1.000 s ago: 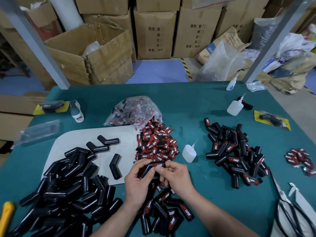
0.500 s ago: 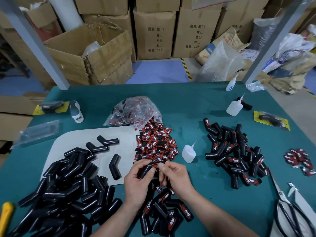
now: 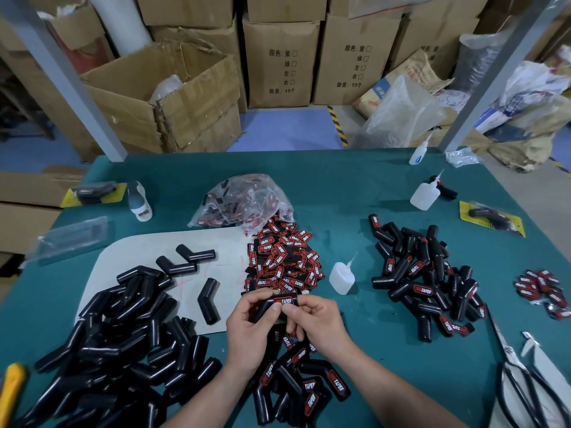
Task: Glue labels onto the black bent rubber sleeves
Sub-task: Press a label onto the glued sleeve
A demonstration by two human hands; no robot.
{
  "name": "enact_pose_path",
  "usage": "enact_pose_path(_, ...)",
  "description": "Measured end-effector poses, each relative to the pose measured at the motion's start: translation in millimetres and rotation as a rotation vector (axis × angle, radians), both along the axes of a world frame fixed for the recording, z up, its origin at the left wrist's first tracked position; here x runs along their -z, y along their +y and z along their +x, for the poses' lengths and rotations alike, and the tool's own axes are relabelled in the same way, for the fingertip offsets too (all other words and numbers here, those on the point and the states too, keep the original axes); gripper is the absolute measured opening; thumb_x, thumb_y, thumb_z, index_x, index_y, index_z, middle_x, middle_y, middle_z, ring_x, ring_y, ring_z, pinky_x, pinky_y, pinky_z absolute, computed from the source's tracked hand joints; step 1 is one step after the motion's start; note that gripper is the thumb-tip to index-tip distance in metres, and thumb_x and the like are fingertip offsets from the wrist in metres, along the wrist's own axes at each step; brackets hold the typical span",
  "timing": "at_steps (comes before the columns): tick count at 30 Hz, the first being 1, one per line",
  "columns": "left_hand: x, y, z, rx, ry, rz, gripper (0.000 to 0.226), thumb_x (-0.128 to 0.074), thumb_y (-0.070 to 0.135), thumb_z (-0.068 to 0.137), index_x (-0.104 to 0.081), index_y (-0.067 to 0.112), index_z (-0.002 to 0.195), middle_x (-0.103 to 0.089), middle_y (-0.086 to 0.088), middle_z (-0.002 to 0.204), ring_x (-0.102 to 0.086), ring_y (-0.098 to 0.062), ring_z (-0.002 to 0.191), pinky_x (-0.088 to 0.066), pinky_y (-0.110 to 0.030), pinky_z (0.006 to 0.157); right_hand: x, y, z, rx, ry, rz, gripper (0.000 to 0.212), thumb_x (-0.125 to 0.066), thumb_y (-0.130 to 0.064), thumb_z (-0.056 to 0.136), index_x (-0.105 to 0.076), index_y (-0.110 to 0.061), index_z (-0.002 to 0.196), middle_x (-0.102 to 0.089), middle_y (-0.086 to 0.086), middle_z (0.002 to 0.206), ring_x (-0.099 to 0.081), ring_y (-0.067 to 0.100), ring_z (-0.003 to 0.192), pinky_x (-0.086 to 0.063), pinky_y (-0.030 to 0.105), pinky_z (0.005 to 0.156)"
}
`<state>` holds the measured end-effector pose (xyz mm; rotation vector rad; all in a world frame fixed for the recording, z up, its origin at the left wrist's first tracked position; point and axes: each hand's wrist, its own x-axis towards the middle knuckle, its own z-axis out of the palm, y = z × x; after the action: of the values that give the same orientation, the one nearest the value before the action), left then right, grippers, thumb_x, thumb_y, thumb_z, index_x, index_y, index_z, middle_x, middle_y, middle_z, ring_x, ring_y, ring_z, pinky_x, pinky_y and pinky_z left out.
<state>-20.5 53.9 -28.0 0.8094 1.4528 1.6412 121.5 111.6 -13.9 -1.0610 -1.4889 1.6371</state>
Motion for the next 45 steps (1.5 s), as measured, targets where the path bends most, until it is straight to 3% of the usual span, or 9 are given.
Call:
enact_pose_path(7, -7.0, -2.6, 0.9, 0.074, -0.079, 0.005, 0.027, -0.082, 0.019, 0.084, -0.074, 0.023, 0.110, -0.077, -0.007, 0.109, -0.073, -0.022, 0.103, -0.057, -0.024, 0.088, -0.1, 1.7, 3.5, 0.014, 0.032, 0.024, 0.047, -0.071, -0.037, 0.088, -0.063, 0.007, 0.073, -0.066, 0.010, 0.058, -0.046, 0.013, 0.041, -0.040, 0.023, 0.048)
enact_pose_path(11, -3.6, -1.3, -2.1, 0.051, -0.058, -0.053, 0.031, -0.084, 0.019, 0.081, -0.077, 0.034, 0.107, -0.079, -0.006, 0.104, -0.075, -0.027, 0.098, -0.059, -0.036, 0.090, 2.4, 1.1, 3.3, 0.011, 0.034, 0.049, 0.039, -0.072, -0.039, 0.089, -0.068, -0.004, 0.073, -0.068, 0.007, 0.062, -0.051, 0.013, 0.046, -0.043, 0.021, 0.050)
enact_pose_path(15, -2.3, -1.7, -1.7, 0.026, -0.049, -0.073, 0.034, -0.079, 0.023, 0.078, -0.077, 0.039, 0.108, -0.079, -0.003, 0.105, -0.075, -0.025, 0.099, -0.060, -0.034, 0.089, 4.6, 3.4, 4.1, -0.005, -0.018, 0.098, 0.035, -0.070, -0.045, 0.089, -0.071, -0.011, 0.079, -0.069, 0.002, 0.065, -0.055, 0.010, 0.048, -0.044, 0.019, 0.050)
enact_pose_path(19, -2.3, -1.8, -0.8, 0.021, -0.067, -0.084, 0.032, -0.081, 0.023, 0.076, -0.079, 0.029, 0.108, -0.079, -0.005, 0.105, -0.075, -0.026, 0.099, -0.058, -0.043, 0.091, 5.4, 2.1, 4.0, -0.019, -0.066, 0.152, 0.032, -0.064, -0.048, 0.092, -0.068, -0.018, 0.081, -0.068, -0.002, 0.066, -0.057, 0.008, 0.051, -0.046, 0.019, 0.054)
enact_pose_path(24, -4.9, -0.1, -1.0, -0.030, -0.067, -0.083, 0.036, -0.081, 0.029, 0.075, -0.076, 0.026, 0.110, -0.080, 0.002, 0.105, -0.075, -0.013, 0.098, -0.055, -0.015, 0.081, 2.9, 2.0, 3.9, -0.071, -0.016, 0.118, 0.017, -0.057, -0.027, 0.099, -0.069, -0.016, 0.092, -0.069, 0.001, 0.078, -0.061, 0.015, 0.061, -0.051, 0.032, 0.062)
enact_pose_path(30, -3.4, 0.1, 0.9, -0.005, -0.044, -0.099, 0.038, -0.080, 0.026, 0.076, -0.074, 0.024, 0.113, -0.080, 0.003, 0.103, -0.076, -0.012, 0.095, -0.056, -0.016, 0.081, -2.2, 0.9, 1.1, 0.050, 0.065, 0.044, 0.020, -0.072, -0.034, 0.085, -0.074, -0.014, 0.086, -0.071, 0.008, 0.070, -0.058, 0.018, 0.050, -0.050, 0.027, 0.053)
enact_pose_path(38, -4.3, -1.1, 1.7, -0.023, -0.044, -0.078, 0.035, -0.081, 0.016, 0.076, -0.074, 0.023, 0.110, -0.080, 0.001, 0.101, -0.075, -0.010, 0.092, -0.056, -0.016, 0.082, -2.2, -0.7, 3.7, 0.005, 0.156, 0.016, 0.012, -0.070, -0.026, 0.090, -0.075, -0.015, 0.091, -0.071, 0.010, 0.076, -0.060, 0.018, 0.056, -0.051, 0.029, 0.056)
enact_pose_path(41, -4.1, -3.5, 2.8, 0.037, -0.017, -0.078, 0.037, -0.078, -0.001, 0.084, -0.074, 0.024, 0.111, -0.080, 0.003, 0.102, -0.075, -0.007, 0.092, -0.054, -0.013, 0.080, -3.2, 0.0, 4.3, -0.004, 0.101, 0.011, 0.015, -0.075, -0.031, 0.087, -0.076, -0.016, 0.086, -0.070, 0.008, 0.071, -0.057, 0.016, 0.050, -0.048, 0.024, 0.053)
enact_pose_path(45, -3.9, -7.8, 2.1, 0.091, 0.001, -0.043, 0.041, -0.071, -0.011, 0.087, -0.071, 0.015, 0.119, -0.079, -0.005, 0.107, -0.075, -0.013, 0.098, -0.056, -0.019, 0.085, -1.5, 0.8, 4.8, 0.030, 0.088, 0.005, 0.026, -0.076, -0.036, 0.085, -0.074, -0.011, 0.079, -0.068, 0.005, 0.065, -0.054, 0.013, 0.046, -0.045, 0.022, 0.049)
